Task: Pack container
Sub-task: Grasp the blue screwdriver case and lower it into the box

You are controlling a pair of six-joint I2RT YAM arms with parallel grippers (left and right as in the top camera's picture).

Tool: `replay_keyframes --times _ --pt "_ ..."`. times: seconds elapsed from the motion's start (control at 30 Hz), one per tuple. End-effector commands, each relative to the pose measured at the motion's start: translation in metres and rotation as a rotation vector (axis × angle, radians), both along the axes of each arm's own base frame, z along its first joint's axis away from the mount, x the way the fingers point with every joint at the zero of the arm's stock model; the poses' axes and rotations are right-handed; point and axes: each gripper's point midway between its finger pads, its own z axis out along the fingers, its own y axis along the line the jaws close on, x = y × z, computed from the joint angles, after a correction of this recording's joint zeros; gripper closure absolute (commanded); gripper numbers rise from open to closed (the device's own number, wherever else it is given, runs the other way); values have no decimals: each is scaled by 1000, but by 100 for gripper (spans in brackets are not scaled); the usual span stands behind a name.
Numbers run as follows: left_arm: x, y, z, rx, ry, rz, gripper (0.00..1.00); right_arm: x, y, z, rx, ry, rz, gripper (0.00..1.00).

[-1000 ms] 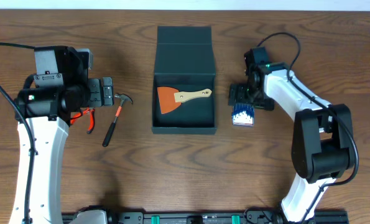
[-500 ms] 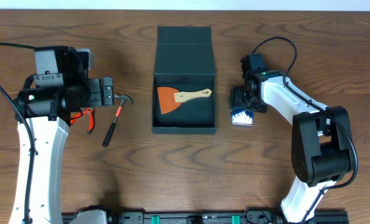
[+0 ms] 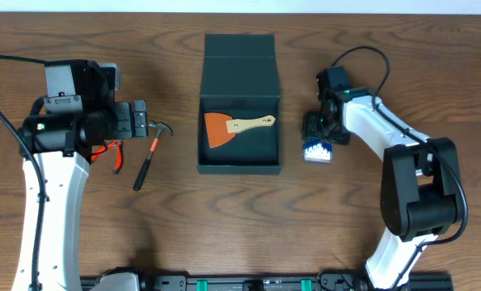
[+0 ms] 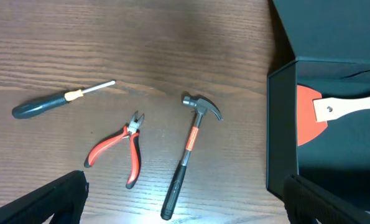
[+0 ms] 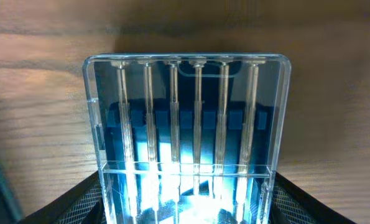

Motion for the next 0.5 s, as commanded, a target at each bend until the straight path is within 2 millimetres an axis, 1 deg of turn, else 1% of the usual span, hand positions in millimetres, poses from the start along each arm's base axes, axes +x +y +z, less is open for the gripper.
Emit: replay_keyframes --times 0.0,0.03,0.07,0.1,0.13,0.17,0.23,0.3,0.37,0.47 --pt "0 -3 -4 -10 13 -15 2 42 20 69 23 -210 214 54" --pt "0 -3 -4 -10 13 -15 2 46 27 82 26 -245 279 56" --pt "0 -3 -4 -10 12 -15 2 50 43 102 38 -297 389 60" --pt "0 -3 -4 -10 13 -15 2 50 56 116 52 -331 481 69" --pt "0 -4 -4 -10 12 -15 2 47 70 128 65 -361 577 86" --pt "0 -3 -4 -10 13 -15 2 43 85 140 69 -393 674 99" --pt "0 -3 -4 -10 12 -15 2 34 109 157 48 -440 824 99" --pt "0 -3 -4 -10 13 -15 2 23 130 166 15 -482 997 99" --pt "0 -3 -4 -10 13 -15 2 9 151 167 -24 -507 1187 99" --pt "0 -3 -4 -10 13 -15 1 -10 172 159 -67 -507 1420 99"
